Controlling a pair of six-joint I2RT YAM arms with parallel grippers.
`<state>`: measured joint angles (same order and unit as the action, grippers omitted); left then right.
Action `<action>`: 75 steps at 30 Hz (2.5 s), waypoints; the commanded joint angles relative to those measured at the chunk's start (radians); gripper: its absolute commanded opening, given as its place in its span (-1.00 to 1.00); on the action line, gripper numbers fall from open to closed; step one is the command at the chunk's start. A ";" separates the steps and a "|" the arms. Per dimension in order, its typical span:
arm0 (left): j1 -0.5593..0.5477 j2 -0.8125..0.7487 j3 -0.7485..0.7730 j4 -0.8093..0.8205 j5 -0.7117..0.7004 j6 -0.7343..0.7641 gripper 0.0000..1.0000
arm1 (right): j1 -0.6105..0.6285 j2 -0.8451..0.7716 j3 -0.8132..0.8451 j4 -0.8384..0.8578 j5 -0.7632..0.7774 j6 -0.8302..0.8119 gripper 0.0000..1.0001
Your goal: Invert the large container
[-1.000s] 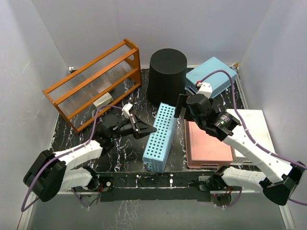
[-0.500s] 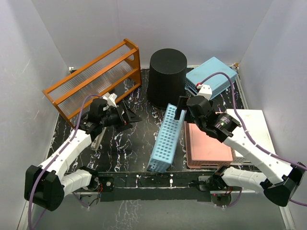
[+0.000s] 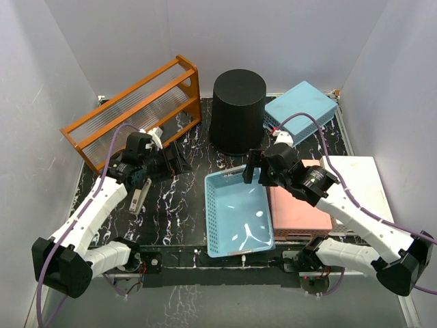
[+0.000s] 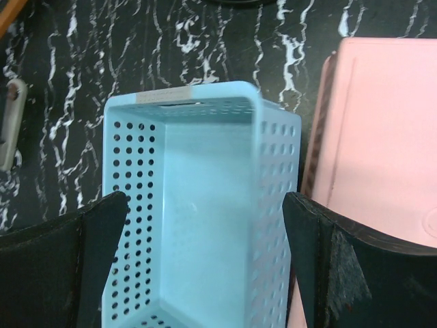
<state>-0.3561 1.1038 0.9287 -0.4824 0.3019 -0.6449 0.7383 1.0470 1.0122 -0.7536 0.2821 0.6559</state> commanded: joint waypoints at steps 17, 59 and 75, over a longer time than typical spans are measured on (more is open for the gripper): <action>0.051 0.033 0.376 -0.387 -0.234 0.053 0.97 | 0.497 0.381 0.132 0.158 0.039 0.161 0.96; 0.058 0.096 0.879 -0.075 0.159 -0.079 0.97 | 0.170 0.777 -0.446 2.367 -0.759 1.238 -1.00; 0.058 0.091 0.818 -0.127 0.134 -0.027 0.97 | 0.050 0.258 -0.240 0.773 -0.434 0.452 0.84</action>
<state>-0.3019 1.2003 1.7500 -0.5858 0.4252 -0.7021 0.7959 1.3827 0.6048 0.5369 -0.3641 1.3975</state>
